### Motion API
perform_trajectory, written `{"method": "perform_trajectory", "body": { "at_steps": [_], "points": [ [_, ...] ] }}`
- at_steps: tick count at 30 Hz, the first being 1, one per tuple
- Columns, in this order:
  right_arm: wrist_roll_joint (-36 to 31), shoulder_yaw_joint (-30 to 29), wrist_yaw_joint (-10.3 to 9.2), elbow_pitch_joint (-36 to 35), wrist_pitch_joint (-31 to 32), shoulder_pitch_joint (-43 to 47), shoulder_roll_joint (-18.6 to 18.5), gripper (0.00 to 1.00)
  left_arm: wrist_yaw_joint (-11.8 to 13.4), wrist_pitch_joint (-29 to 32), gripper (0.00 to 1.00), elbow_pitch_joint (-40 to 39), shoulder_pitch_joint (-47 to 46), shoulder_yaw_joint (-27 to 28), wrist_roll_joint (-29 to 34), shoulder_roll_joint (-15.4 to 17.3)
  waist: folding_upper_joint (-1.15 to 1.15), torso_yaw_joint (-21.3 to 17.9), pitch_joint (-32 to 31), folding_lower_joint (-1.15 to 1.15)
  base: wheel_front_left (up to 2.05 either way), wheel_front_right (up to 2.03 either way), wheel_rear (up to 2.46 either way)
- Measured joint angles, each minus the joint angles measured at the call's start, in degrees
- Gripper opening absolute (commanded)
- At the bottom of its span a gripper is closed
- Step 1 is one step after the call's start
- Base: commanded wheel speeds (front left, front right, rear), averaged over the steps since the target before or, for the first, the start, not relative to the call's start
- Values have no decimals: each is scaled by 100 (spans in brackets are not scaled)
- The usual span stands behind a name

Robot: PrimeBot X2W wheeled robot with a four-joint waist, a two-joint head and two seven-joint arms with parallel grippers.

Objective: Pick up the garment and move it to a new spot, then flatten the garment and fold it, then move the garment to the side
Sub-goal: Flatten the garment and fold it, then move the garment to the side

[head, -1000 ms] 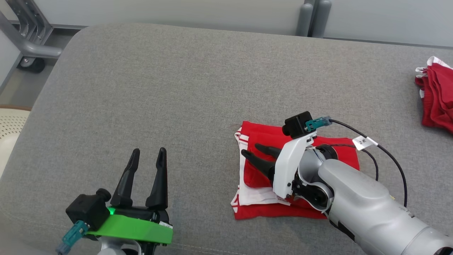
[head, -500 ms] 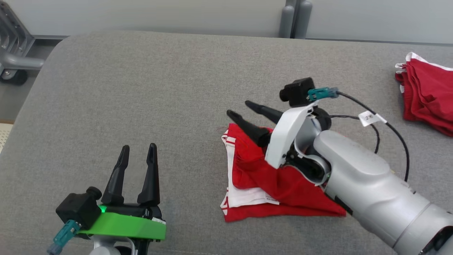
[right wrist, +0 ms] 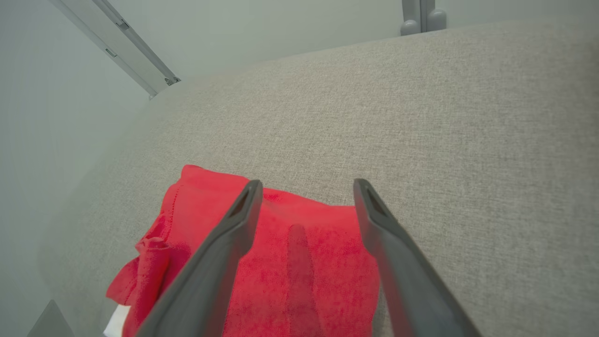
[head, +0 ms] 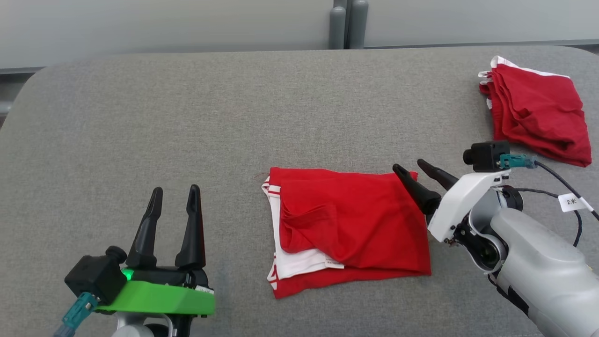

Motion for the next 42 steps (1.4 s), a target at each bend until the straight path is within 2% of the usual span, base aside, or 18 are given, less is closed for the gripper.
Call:
{"method": "perform_trajectory", "body": {
  "at_steps": [12, 23, 24, 25, 26, 31, 32, 34, 42],
  "points": [
    [354, -19, 0, 100, -27, 292, -127, 100, -35, 0, 100, -77, -12, -167, 74, 0, 0, -257, 328, 0, 0, 0, 0],
    [587, 271, 0, -134, 163, 410, -142, 100, -51, 0, 100, 65, -35, -156, 73, 0, 0, 6, 462, 0, 0, 0, 0],
    [593, 291, 0, -156, 194, 411, -142, 91, -51, 0, 100, 62, -35, -135, 73, 0, 0, 20, 455, 0, 0, 0, 0],
    [606, 302, 0, -179, 216, 413, -143, 58, -51, 0, 100, 62, -35, -126, 73, 1, 0, 28, 448, 0, 0, 0, 0],
    [627, 310, 0, -194, 226, 418, -146, 45, -51, 0, 100, 62, -35, -125, 73, 0, 0, 33, 443, 0, 0, 0, 0],
    [836, 388, 0, -319, 283, 488, -146, 16, -51, 0, 100, 67, -35, -111, 73, 0, 0, 33, 414, 0, 0, 0, 0],
    [847, 407, 0, -335, 288, 493, -147, 16, -51, 0, 100, 69, -35, -110, 73, 0, 0, 30, 407, 0, 0, 0, 0],
    [873, 414, 0, -366, 318, 495, -149, 0, -51, 0, 100, 75, -35, -110, 73, 0, 0, 24, 393, 0, 0, 0, 0],
    [894, 420, 0, -527, 267, 477, -297, 0, -51, 0, 100, 103, -32, -29, 73, -1, 0, -29, 322, 0, 0, 0, 0]
  ]
}}
